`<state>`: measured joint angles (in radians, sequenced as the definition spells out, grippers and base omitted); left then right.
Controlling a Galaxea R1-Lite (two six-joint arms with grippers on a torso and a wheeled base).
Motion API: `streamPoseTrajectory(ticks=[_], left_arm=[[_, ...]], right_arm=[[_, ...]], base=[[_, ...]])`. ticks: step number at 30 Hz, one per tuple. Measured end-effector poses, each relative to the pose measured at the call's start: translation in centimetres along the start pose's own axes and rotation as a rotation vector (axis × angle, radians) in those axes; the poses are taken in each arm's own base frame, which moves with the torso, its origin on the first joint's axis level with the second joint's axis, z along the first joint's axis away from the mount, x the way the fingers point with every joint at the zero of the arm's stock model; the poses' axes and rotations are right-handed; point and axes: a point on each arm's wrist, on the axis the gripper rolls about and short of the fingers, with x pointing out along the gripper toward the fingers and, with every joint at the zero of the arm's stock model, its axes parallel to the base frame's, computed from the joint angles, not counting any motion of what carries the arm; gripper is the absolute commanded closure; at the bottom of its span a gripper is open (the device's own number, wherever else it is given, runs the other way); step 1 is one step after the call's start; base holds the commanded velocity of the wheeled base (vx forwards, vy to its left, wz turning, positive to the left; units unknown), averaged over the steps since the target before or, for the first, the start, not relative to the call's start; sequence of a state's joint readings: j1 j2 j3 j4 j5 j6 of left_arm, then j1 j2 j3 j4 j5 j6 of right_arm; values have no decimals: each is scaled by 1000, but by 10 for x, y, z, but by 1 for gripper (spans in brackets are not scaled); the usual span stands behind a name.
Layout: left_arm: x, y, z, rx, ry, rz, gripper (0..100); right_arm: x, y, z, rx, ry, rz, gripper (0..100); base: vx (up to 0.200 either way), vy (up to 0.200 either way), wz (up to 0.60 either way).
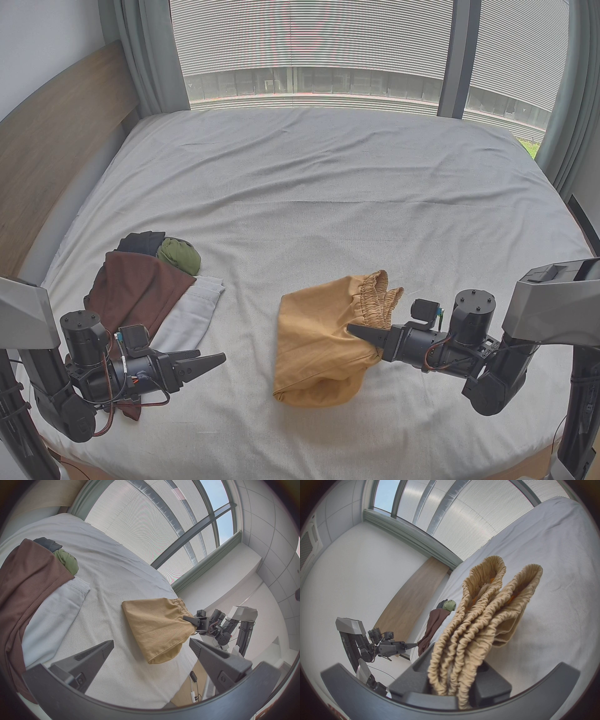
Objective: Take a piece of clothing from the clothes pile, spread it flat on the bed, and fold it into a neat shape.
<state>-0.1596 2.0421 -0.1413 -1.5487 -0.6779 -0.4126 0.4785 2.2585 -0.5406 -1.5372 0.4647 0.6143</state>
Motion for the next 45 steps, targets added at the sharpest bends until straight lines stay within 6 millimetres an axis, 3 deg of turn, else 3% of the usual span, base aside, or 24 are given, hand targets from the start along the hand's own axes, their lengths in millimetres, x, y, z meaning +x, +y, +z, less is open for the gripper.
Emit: streamPoseTrajectory(ticks=[13,27,45], left_arm=[[1,0,0,-1,3,-2,0],[1,0,-1,-3,8,-3,0],[2,1,-2,-6,11,-1,0]], right_arm=[[19,6,25,-12,-17,66,100],[49,10,72,-25,-54,73,100],[63,35,127,-61,-113,106,100]], base=[[0,0,0],[0,0,0],[0,0,0]])
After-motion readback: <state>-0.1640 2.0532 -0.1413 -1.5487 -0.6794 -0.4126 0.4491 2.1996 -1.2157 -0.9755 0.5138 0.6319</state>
